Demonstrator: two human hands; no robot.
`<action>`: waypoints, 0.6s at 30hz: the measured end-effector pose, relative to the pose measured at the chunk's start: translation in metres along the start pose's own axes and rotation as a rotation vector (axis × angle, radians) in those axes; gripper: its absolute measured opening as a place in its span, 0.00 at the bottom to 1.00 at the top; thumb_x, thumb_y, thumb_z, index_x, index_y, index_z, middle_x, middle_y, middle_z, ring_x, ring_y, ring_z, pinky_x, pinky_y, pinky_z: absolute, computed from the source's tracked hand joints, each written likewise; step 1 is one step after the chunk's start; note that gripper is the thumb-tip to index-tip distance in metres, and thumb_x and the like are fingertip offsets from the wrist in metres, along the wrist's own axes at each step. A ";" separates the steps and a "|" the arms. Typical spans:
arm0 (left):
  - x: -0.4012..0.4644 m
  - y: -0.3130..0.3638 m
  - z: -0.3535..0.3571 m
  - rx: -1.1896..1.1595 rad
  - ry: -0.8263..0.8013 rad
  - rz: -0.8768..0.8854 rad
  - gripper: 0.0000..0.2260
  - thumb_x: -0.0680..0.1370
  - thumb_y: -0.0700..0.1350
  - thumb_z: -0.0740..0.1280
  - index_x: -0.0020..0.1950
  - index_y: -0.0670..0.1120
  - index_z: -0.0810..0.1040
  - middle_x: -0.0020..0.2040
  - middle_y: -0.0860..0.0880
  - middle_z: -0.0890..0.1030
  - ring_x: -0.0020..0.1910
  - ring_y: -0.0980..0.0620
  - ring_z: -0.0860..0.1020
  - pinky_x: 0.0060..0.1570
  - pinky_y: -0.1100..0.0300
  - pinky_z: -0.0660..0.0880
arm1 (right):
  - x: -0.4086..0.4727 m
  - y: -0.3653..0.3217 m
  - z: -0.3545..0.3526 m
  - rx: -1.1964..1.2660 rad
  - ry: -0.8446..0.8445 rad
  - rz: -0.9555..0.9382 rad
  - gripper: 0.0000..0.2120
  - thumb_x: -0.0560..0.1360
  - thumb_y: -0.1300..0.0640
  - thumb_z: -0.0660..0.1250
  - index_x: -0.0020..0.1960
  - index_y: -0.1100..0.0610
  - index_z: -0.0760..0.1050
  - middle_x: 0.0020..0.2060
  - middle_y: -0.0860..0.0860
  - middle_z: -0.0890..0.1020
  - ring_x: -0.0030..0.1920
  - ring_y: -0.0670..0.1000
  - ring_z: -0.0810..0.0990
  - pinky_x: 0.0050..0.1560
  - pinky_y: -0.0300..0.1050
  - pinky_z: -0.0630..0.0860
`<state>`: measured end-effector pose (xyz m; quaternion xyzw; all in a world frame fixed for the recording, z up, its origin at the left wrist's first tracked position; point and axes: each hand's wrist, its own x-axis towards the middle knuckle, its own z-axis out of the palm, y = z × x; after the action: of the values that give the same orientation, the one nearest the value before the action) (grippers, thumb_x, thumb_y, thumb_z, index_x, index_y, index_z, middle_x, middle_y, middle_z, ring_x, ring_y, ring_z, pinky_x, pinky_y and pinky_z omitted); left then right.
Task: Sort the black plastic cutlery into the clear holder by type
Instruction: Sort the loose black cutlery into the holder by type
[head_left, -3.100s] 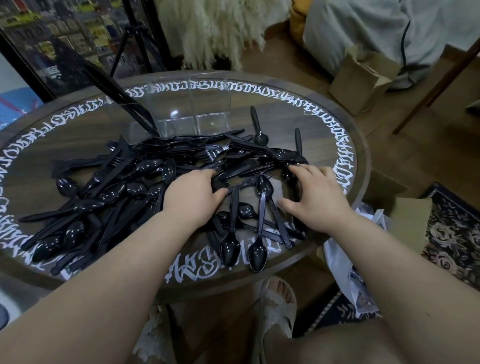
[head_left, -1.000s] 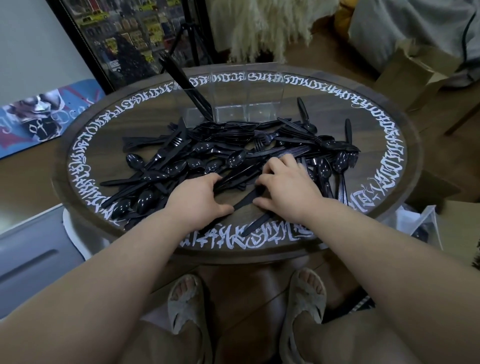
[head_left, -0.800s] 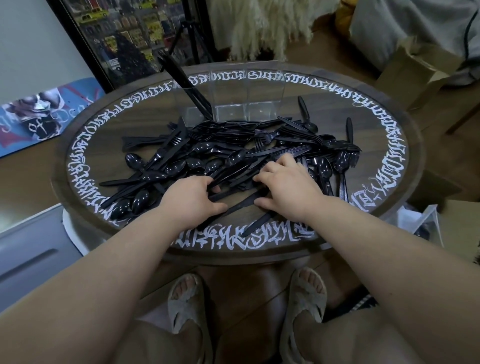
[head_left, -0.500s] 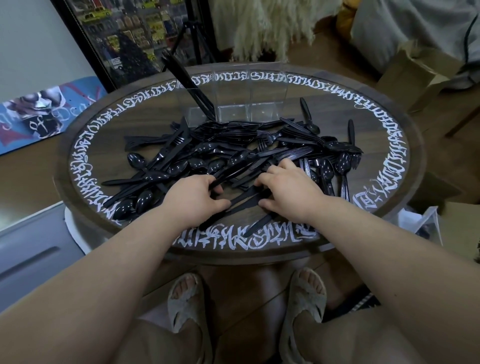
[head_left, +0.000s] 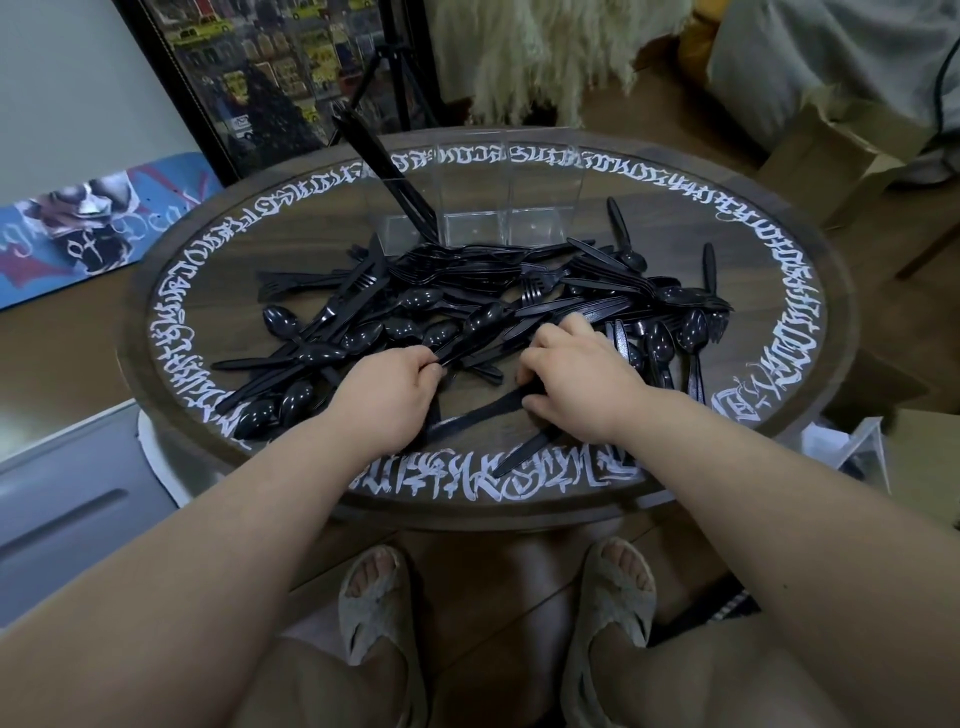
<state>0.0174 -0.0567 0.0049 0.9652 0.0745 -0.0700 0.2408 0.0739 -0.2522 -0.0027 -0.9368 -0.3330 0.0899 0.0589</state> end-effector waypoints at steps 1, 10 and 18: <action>-0.001 0.000 0.000 0.000 0.011 0.009 0.13 0.83 0.47 0.56 0.59 0.46 0.78 0.33 0.55 0.73 0.32 0.58 0.70 0.31 0.64 0.64 | 0.001 0.000 0.000 0.006 -0.011 -0.001 0.11 0.76 0.47 0.65 0.56 0.50 0.74 0.55 0.48 0.72 0.60 0.53 0.63 0.59 0.49 0.66; -0.006 -0.002 -0.006 -0.002 -0.003 0.014 0.13 0.82 0.49 0.58 0.61 0.48 0.78 0.35 0.53 0.78 0.34 0.55 0.75 0.36 0.60 0.70 | 0.001 -0.006 -0.004 0.226 0.014 0.059 0.04 0.74 0.50 0.68 0.45 0.47 0.72 0.46 0.47 0.69 0.52 0.50 0.66 0.58 0.47 0.68; -0.007 -0.001 -0.009 -0.182 -0.099 0.027 0.11 0.82 0.49 0.57 0.48 0.48 0.77 0.39 0.46 0.81 0.39 0.49 0.79 0.46 0.52 0.77 | 0.002 -0.005 -0.009 0.694 0.269 0.232 0.08 0.72 0.58 0.73 0.45 0.50 0.74 0.37 0.41 0.77 0.36 0.41 0.75 0.40 0.29 0.71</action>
<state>0.0116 -0.0528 0.0134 0.9355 0.0556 -0.1074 0.3319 0.0742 -0.2481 0.0071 -0.8960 -0.1638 0.0796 0.4051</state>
